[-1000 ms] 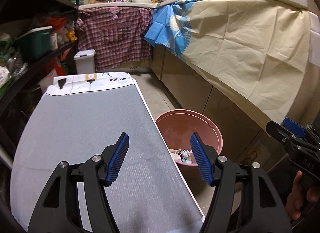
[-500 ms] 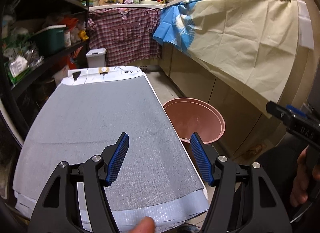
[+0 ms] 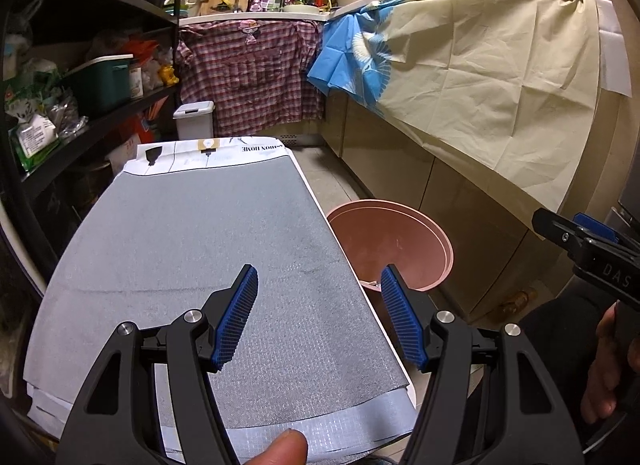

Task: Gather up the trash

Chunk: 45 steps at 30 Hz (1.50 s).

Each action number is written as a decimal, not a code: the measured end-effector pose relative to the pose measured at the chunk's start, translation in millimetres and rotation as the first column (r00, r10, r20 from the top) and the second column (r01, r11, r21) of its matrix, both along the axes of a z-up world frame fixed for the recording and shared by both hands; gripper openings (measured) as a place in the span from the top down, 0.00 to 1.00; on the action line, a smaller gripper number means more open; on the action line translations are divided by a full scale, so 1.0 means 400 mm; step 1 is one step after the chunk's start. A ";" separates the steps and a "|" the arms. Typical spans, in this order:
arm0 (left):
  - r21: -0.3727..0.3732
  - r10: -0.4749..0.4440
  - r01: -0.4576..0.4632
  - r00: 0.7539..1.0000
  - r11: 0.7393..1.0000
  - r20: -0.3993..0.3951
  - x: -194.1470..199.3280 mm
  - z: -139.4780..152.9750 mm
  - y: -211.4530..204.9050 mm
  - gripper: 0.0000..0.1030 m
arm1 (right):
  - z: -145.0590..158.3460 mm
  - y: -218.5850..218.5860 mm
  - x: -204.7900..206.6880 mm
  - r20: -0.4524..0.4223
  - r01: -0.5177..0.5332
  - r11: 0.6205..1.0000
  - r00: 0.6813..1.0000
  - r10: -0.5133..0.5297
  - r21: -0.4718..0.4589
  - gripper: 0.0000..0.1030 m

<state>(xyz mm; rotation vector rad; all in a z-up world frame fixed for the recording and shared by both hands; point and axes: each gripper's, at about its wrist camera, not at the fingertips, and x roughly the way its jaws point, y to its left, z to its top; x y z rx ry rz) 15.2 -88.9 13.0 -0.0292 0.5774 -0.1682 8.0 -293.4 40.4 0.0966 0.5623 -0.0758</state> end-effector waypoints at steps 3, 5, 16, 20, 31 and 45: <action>-0.001 0.001 -0.001 1.000 1.000 0.001 0.000 0.001 0.002 0.39 | 0.000 0.001 0.000 -0.001 0.001 1.000 1.000 -0.001 0.000 0.14; 0.000 -0.002 0.002 1.000 1.000 0.001 0.000 0.001 0.002 0.39 | 0.000 0.002 -0.001 -0.001 0.000 1.000 1.000 0.000 0.001 0.14; 0.003 -0.002 0.002 1.000 1.000 0.001 0.000 0.000 -0.001 0.39 | 0.000 0.003 -0.001 0.000 0.001 1.000 1.000 -0.001 -0.001 0.14; 0.007 -0.003 0.003 1.000 1.000 0.005 -0.001 -0.002 -0.001 0.39 | 0.000 0.003 -0.001 -0.001 0.002 1.000 1.000 -0.002 0.000 0.14; 0.008 -0.003 0.003 1.000 1.000 0.004 -0.003 -0.004 -0.001 0.39 | 0.000 0.005 -0.001 -0.001 0.000 1.000 1.000 0.000 -0.001 0.14; 0.017 -0.017 0.017 1.000 1.000 0.020 -0.010 -0.006 -0.003 0.38 | 0.002 0.004 0.000 -0.001 0.001 1.000 1.000 -0.001 -0.002 0.14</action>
